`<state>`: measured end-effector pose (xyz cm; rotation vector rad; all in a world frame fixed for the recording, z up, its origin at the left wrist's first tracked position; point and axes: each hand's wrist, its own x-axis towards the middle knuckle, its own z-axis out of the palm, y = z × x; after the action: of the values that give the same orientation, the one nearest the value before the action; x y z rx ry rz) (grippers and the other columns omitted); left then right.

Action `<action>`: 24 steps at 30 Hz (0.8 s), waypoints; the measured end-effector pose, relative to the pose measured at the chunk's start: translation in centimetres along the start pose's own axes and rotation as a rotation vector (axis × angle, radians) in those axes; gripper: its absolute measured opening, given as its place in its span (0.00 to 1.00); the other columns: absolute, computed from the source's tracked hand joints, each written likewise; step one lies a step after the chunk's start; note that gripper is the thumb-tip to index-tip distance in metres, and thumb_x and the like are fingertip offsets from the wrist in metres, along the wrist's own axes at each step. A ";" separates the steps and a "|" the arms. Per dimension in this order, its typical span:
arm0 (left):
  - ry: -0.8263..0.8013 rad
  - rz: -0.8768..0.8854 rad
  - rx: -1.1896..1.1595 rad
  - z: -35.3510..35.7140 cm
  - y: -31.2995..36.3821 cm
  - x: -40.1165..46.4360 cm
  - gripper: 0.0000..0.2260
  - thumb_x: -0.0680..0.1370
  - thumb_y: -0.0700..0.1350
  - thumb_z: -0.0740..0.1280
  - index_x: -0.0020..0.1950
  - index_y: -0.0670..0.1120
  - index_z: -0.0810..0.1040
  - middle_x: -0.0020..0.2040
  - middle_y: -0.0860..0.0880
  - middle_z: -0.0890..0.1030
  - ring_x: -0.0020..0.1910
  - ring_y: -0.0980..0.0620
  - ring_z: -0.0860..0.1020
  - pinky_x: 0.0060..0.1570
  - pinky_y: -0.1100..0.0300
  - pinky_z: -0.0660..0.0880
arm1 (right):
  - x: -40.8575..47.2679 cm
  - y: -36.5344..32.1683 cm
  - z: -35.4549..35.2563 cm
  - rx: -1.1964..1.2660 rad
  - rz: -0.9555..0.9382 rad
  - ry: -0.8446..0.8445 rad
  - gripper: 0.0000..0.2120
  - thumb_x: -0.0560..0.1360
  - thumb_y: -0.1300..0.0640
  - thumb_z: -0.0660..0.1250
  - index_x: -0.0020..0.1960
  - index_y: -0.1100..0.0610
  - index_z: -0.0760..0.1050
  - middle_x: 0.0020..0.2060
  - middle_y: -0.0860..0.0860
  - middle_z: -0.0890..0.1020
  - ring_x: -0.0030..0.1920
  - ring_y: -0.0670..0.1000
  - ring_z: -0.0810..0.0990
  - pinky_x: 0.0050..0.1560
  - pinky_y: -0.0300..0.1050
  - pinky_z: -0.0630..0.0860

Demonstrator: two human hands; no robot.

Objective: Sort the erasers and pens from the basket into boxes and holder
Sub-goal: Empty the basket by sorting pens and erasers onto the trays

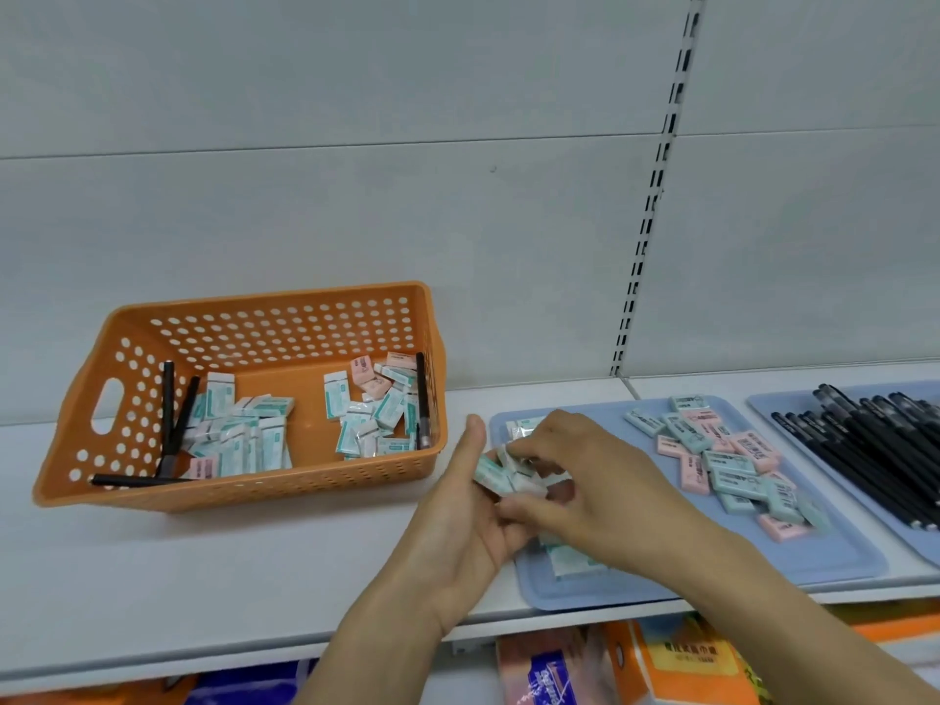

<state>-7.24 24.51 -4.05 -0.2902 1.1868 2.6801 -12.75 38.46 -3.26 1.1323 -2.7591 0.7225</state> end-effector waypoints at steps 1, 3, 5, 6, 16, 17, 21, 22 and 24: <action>-0.033 0.007 0.012 0.0 0.0 0.0 0.24 0.80 0.56 0.59 0.62 0.36 0.77 0.56 0.36 0.82 0.52 0.42 0.83 0.51 0.54 0.81 | 0.0 -0.2 -0.1 -0.022 -0.005 -0.002 0.15 0.75 0.40 0.64 0.59 0.44 0.76 0.47 0.42 0.74 0.49 0.42 0.73 0.49 0.47 0.75; -0.042 0.035 0.074 -0.1 0.1 0.2 0.21 0.81 0.52 0.59 0.62 0.36 0.77 0.56 0.36 0.82 0.55 0.41 0.82 0.53 0.53 0.80 | 0.0 0.1 -0.7 0.093 -0.007 0.014 0.10 0.77 0.48 0.66 0.58 0.42 0.78 0.44 0.43 0.75 0.46 0.43 0.74 0.48 0.45 0.75; 0.012 0.062 0.191 -0.4 0.0 0.4 0.20 0.82 0.52 0.57 0.61 0.38 0.77 0.54 0.37 0.83 0.54 0.42 0.82 0.53 0.51 0.80 | -0.3 0.8 -1.0 0.250 0.021 0.029 0.11 0.78 0.52 0.66 0.56 0.38 0.79 0.40 0.44 0.77 0.43 0.43 0.76 0.44 0.34 0.72; 0.060 0.088 0.290 -0.6 -0.2 0.4 0.19 0.83 0.53 0.56 0.59 0.40 0.78 0.51 0.39 0.84 0.51 0.43 0.83 0.51 0.51 0.81 | -0.4 1.1 -1.1 0.289 0.062 0.073 0.10 0.78 0.54 0.66 0.54 0.39 0.79 0.39 0.44 0.78 0.42 0.43 0.76 0.42 0.32 0.70; 0.133 0.364 1.799 1.1 -3.2 0.8 0.17 0.75 0.63 0.64 0.58 0.57 0.68 0.55 0.58 0.69 0.49 0.57 0.70 0.44 0.59 0.66 | -1.7 4.5 -1.2 0.655 0.503 0.222 0.04 0.76 0.56 0.69 0.43 0.55 0.80 0.29 0.49 0.79 0.28 0.43 0.73 0.34 0.39 0.70; 0.118 0.359 1.788 0.8 -3.4 1.0 0.19 0.73 0.62 0.67 0.59 0.57 0.68 0.56 0.58 0.68 0.51 0.57 0.70 0.46 0.59 0.68 | -2.0 4.5 -1.2 0.674 0.513 0.201 0.04 0.76 0.57 0.69 0.44 0.56 0.80 0.29 0.50 0.80 0.28 0.44 0.73 0.33 0.39 0.71; 0.158 0.411 1.657 -0.4 -2.6 1.6 0.16 0.72 0.55 0.73 0.56 0.57 0.72 0.54 0.60 0.73 0.52 0.60 0.73 0.51 0.66 0.71 | -2.7 5.0 -1.1 0.755 0.562 0.149 0.06 0.79 0.60 0.65 0.47 0.56 0.81 0.32 0.51 0.83 0.30 0.46 0.75 0.32 0.36 0.71; 0.172 0.428 1.649 -0.5 -2.4 1.6 0.15 0.72 0.54 0.73 0.56 0.57 0.74 0.54 0.61 0.74 0.50 0.61 0.73 0.50 0.68 0.70 | -2.8 5.0 -1.0 0.769 0.574 0.145 0.07 0.79 0.61 0.64 0.48 0.55 0.81 0.32 0.52 0.83 0.30 0.46 0.75 0.31 0.35 0.71; 0.209 0.465 1.655 -0.6 -2.3 1.7 0.13 0.73 0.53 0.73 0.56 0.57 0.76 0.55 0.61 0.77 0.50 0.61 0.74 0.49 0.69 0.69 | -2.9 5.0 -0.8 0.794 0.587 0.156 0.07 0.79 0.61 0.64 0.49 0.55 0.81 0.33 0.52 0.83 0.29 0.46 0.76 0.30 0.35 0.71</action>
<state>-8.23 25.69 -6.49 0.0215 3.1558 1.0182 -14.14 43.77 -5.18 0.2268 -2.7011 1.9791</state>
